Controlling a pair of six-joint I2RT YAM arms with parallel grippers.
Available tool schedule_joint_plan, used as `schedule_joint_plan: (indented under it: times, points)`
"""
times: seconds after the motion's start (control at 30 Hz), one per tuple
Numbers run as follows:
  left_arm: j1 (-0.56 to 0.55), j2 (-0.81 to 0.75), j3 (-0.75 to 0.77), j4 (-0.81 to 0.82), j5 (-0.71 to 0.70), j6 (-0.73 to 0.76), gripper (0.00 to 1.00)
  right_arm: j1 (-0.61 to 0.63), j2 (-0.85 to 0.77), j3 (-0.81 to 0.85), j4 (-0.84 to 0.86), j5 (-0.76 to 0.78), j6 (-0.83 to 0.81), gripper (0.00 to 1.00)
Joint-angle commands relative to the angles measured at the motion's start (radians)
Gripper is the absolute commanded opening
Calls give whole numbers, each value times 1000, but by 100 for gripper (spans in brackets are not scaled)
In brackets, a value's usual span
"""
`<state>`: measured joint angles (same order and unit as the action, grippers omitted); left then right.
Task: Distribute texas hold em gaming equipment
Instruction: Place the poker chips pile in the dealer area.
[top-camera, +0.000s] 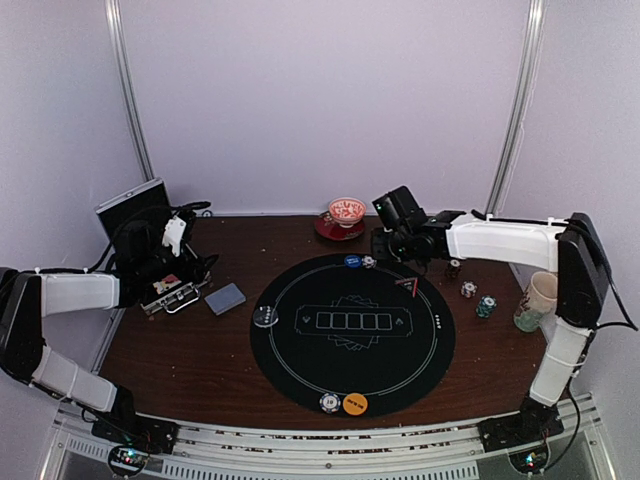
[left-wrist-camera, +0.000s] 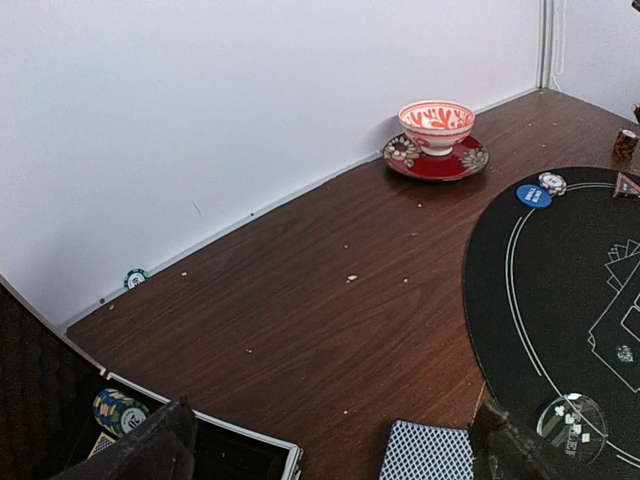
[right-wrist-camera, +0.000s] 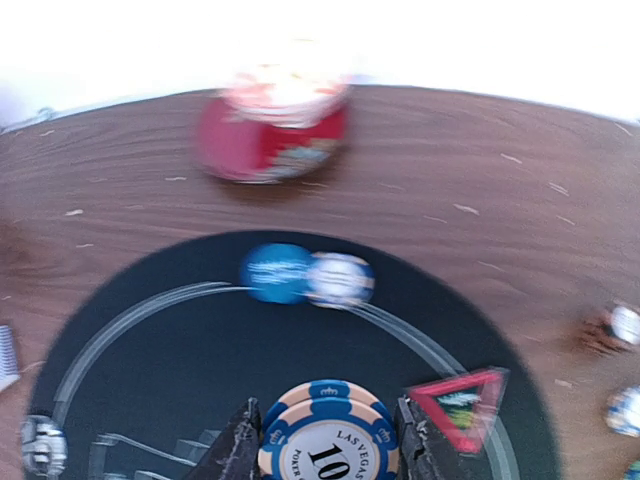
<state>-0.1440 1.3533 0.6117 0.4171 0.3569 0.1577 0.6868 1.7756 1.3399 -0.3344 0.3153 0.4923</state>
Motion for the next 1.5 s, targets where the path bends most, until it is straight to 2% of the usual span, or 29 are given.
schedule_joint_plan:
  times: [0.0,0.37,0.5,0.73,0.97,1.47]
  points:
    - [0,-1,24,22,-2,-1,98,98,156,191,-64,21,-18,21]
    - [0,1,25,22,2,-3,98,230,617,727,-29,-81,-64,22]
    - [0,4,26,23,1,-1,98,251,727,843,7,-130,-61,22]
    - [1,10,26,25,5,-1,98,276,795,852,45,-167,-51,22]
    - [0,12,28,23,4,0,98,287,804,808,49,-146,-52,22]
    - [0,17,30,24,4,1,98,311,832,795,70,-198,-57,23]
